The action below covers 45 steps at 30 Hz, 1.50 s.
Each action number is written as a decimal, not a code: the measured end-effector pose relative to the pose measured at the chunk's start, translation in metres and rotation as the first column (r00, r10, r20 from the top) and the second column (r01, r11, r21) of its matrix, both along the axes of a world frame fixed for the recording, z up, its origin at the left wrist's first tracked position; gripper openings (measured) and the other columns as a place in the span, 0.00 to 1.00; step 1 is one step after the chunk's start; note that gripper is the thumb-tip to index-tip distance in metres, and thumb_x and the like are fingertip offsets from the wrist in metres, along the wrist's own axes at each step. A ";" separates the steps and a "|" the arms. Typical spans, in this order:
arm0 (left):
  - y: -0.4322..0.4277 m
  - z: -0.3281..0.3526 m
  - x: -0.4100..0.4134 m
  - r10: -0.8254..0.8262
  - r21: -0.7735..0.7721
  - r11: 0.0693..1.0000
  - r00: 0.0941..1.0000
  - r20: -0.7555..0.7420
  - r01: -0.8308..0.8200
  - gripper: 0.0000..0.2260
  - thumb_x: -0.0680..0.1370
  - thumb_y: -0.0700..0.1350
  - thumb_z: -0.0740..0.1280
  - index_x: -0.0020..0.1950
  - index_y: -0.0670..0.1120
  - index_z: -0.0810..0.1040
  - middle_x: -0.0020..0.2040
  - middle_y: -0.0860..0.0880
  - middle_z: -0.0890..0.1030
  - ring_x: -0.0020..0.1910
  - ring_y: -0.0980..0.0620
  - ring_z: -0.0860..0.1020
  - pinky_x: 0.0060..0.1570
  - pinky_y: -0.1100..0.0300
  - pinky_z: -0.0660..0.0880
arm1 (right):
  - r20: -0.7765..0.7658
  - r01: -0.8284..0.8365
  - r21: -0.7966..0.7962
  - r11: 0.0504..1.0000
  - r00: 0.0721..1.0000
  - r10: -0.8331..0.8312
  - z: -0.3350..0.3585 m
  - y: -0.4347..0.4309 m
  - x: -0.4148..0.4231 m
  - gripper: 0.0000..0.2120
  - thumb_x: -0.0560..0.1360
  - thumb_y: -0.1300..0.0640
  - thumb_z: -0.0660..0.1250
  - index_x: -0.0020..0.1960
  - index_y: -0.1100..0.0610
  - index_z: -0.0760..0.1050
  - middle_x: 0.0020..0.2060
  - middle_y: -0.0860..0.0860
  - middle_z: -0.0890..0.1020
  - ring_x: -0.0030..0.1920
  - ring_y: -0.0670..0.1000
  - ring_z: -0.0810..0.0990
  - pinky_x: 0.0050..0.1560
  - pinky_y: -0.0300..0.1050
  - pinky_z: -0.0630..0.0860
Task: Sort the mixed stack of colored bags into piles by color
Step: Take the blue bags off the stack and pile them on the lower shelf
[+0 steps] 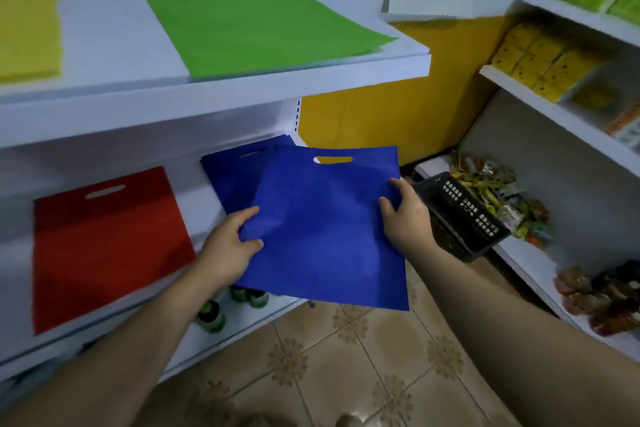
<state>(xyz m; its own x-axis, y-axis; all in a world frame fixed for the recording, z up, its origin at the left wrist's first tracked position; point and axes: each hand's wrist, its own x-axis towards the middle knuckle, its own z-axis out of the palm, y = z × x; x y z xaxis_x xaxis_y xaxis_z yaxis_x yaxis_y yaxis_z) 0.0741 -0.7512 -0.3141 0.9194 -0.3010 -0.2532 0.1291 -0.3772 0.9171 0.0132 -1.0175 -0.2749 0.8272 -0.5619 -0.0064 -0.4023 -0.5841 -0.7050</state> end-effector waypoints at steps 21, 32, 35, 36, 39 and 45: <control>-0.035 -0.089 0.093 0.346 0.382 0.840 0.923 0.169 -0.385 0.29 0.78 0.42 0.67 0.76 0.44 0.59 0.74 0.44 0.60 0.72 0.47 0.62 0.64 0.68 0.56 | -0.082 -0.509 0.124 0.852 0.850 0.520 -0.127 -0.021 0.247 0.19 0.80 0.60 0.61 0.70 0.56 0.67 0.67 0.54 0.71 0.65 0.56 0.72 0.64 0.49 0.73; -0.050 -0.124 0.079 0.012 0.727 0.686 1.000 -0.015 0.003 0.44 0.70 0.64 0.69 0.78 0.53 0.49 0.78 0.48 0.41 0.77 0.47 0.44 0.75 0.50 0.50 | -0.505 -0.717 -0.141 0.682 0.645 0.574 -0.160 -0.031 0.254 0.33 0.76 0.39 0.62 0.75 0.52 0.58 0.70 0.58 0.64 0.68 0.61 0.66 0.68 0.54 0.66; -0.049 -0.123 0.077 0.031 0.719 0.695 0.999 0.009 -0.028 0.40 0.72 0.60 0.69 0.78 0.50 0.53 0.78 0.48 0.45 0.77 0.48 0.47 0.75 0.51 0.51 | -0.528 -0.747 -0.145 0.649 0.613 0.587 -0.159 -0.030 0.251 0.31 0.77 0.41 0.61 0.74 0.52 0.58 0.69 0.58 0.65 0.68 0.61 0.66 0.67 0.55 0.68; -0.048 -0.121 0.076 0.037 0.707 0.707 0.999 -0.002 -0.025 0.40 0.72 0.60 0.69 0.78 0.50 0.53 0.78 0.49 0.45 0.77 0.48 0.48 0.75 0.52 0.51 | -0.531 -0.750 -0.137 0.647 0.607 0.591 -0.157 -0.030 0.250 0.31 0.77 0.41 0.61 0.74 0.53 0.58 0.69 0.58 0.65 0.68 0.61 0.66 0.67 0.56 0.69; -0.048 -0.107 0.069 0.057 0.670 0.742 0.998 -0.040 -0.016 0.41 0.73 0.60 0.69 0.78 0.51 0.51 0.78 0.50 0.45 0.77 0.49 0.49 0.74 0.55 0.52 | -0.534 -0.760 -0.149 0.633 0.601 0.595 -0.144 -0.027 0.247 0.32 0.78 0.41 0.60 0.75 0.54 0.57 0.71 0.58 0.63 0.69 0.61 0.65 0.67 0.55 0.68; -0.048 -0.051 0.045 0.078 0.612 0.789 0.997 -0.021 -0.049 0.35 0.76 0.56 0.66 0.78 0.51 0.53 0.78 0.52 0.47 0.76 0.53 0.49 0.72 0.60 0.49 | -0.481 -0.777 -0.158 0.609 0.599 0.640 -0.089 -0.011 0.223 0.31 0.79 0.41 0.59 0.76 0.56 0.56 0.72 0.58 0.63 0.69 0.60 0.66 0.65 0.54 0.69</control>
<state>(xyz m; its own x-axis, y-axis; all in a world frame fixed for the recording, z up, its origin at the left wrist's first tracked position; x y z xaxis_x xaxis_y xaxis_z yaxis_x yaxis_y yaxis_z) 0.1190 -0.7989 -0.3650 0.9148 -0.0111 -0.4037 0.2064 -0.8464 0.4910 0.2365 -1.0285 -0.3635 0.9311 0.1840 -0.3149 0.0776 -0.9436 -0.3219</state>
